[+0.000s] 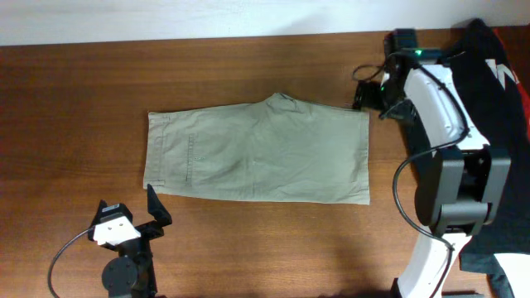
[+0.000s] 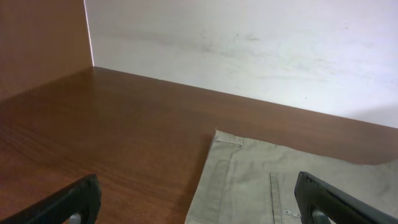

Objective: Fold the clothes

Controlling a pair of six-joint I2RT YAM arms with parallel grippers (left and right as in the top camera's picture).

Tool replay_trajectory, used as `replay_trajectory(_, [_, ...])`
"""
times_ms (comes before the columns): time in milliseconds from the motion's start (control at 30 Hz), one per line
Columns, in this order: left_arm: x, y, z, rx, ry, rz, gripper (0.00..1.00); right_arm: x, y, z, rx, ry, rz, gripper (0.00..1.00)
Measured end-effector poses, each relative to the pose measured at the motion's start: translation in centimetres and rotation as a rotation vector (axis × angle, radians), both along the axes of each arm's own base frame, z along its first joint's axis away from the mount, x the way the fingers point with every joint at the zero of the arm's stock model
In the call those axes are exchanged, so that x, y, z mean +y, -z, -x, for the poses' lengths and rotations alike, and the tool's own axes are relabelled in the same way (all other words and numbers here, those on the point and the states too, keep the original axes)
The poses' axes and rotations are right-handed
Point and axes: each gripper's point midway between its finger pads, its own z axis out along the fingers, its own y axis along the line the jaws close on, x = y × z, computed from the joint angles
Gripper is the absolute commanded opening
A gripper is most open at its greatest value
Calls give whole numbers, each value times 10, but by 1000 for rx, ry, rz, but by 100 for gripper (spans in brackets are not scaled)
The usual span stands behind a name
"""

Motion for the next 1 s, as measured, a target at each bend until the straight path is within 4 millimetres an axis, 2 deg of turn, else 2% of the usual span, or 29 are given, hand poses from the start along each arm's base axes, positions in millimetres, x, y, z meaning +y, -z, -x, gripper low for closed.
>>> replay_trajectory(100, [0,0,0,0,0,0,99,-3,-5,-19,-81,6,2,99])
replay_trajectory(600, [-2,-1,-1,-6,10,0,99,-3,-5,-20,-83,6,2,99])
replay_trajectory(733, [-32,-29,-6,-120,190,-13,99,-3,-5,-20,-84,6,2,99])
replay_trajectory(867, [-59,-74,1,-300,339,-66,99,-3,-5,-20,-84,6,2,99])
replay_trajectory(933, [-62,-78,1,-293,361,-65,99,-3,-5,-20,-84,6,1,99])
replay_trajectory(1000, [-64,-95,-3,-246,374,-56,99,-3,-5,-19,-81,6,2,99])
